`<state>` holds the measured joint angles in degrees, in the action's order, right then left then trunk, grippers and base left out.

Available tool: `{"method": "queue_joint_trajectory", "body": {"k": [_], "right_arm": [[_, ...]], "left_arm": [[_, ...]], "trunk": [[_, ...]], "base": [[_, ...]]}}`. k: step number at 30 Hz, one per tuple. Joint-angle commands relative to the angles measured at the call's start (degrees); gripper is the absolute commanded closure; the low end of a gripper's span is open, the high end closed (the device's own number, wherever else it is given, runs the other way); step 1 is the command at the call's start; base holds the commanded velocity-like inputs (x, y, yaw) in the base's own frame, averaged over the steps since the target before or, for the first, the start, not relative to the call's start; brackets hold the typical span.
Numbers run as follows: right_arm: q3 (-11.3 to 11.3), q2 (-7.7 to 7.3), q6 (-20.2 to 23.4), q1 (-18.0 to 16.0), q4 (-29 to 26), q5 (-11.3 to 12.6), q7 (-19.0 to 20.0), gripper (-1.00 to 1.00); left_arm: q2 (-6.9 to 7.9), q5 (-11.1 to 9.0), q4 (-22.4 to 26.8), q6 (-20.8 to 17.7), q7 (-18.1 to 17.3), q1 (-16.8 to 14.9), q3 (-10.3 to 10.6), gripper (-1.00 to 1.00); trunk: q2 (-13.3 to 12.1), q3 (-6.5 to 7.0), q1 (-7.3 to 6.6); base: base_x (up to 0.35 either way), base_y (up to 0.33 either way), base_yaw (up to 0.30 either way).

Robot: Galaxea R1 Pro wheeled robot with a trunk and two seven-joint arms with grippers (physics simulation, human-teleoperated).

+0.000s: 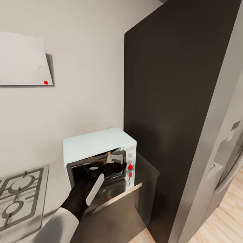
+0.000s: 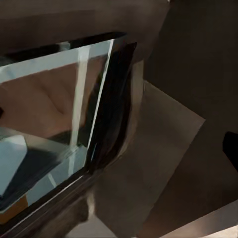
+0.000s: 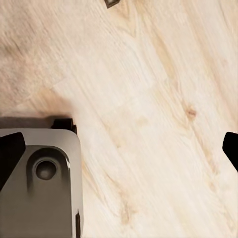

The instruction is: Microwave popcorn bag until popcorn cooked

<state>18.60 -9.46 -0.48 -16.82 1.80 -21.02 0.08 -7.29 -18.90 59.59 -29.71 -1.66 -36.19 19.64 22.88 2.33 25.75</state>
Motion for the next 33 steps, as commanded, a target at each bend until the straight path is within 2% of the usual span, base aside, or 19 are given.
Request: {"method": "queue_joint_trajectory", "body": {"k": [1,19,23,24,27,28,30,31,32,33], "right_arm": [[0.5,-0.03,0.0,-0.1,0.1,-0.5,0.0,-1.0],[0.5,-0.23,-0.1,-0.1,0.1,-0.5,0.0,-1.0],[0.5,-0.21,-0.1,-0.1,0.1,-0.5,0.0,-1.0],[0.5,-0.23,-0.1,-0.1,0.1,-0.5,0.0,-1.0],[0.5,-0.24,0.0,-0.1,0.1,-0.6,0.1,-1.0],[0.5,-0.22,0.0,-0.1,0.1,-0.6,0.1,-1.0],[0.4,-0.14,-0.2,-0.1,0.1,-0.7,0.0,-1.0],[-0.1,-0.09,-0.6,-0.1,0.0,-1.1,0.1,-1.0],[-0.2,-0.17,-0.7,-0.1,0.0,-1.1,0.1,-1.0],[-0.2,-0.19,-0.7,-0.1,0.0,-1.2,0.1,-1.0]], "left_arm": [[-0.01,-0.1,0.0,-0.3,-0.1,0.0,0.0,-1.0],[0.17,-0.1,0.0,-0.3,-0.1,0.0,-0.3,-1.0],[0.13,-0.1,0.5,-0.3,0.1,0.0,-0.2,-1.0],[0.09,-0.4,0.6,-0.3,1.4,0.0,-0.2,-1.0],[-0.42,-0.7,0.7,-0.4,8.3,0.0,0.0,-1.0],[-1.32,-0.8,0.8,-0.4,10.0,0.0,0.0,-1.0],[-2.71,-1.1,0.6,-0.4,10.8,0.0,0.1,-1.0],[-2.71,-9.1,0.4,-1.0,11.3,0.0,3.5,-1.0],[-2.71,-13.3,-1.3,-1.0,11.3,0.0,4.2,-1.0],[-2.71,-15.8,-2.8,-0.9,11.3,0.0,4.5,-1.0]], "trunk": [[0.0,-0.02,0.03],[0.0,-0.02,0.03],[0.0,-0.02,0.03],[0.0,-0.02,0.03],[0.0,-0.02,0.03],[0.0,-0.02,0.03],[0.0,-0.02,0.03],[0.0,-0.02,0.03],[0.0,-0.02,0.03],[0.0,-0.02,0.03]], "base": [[0.106,0.0,0.0],[0.125,0.0,0.0],[-0.046,0.0,0.0],[-0.299,0.0,0.0],[-0.331,0.0,0.0],[-0.343,0.0,0.0],[-0.345,0.0,0.0],[-0.348,0.0,0.0],[-0.348,0.0,0.0],[-0.349,0.0,0.0]]}}
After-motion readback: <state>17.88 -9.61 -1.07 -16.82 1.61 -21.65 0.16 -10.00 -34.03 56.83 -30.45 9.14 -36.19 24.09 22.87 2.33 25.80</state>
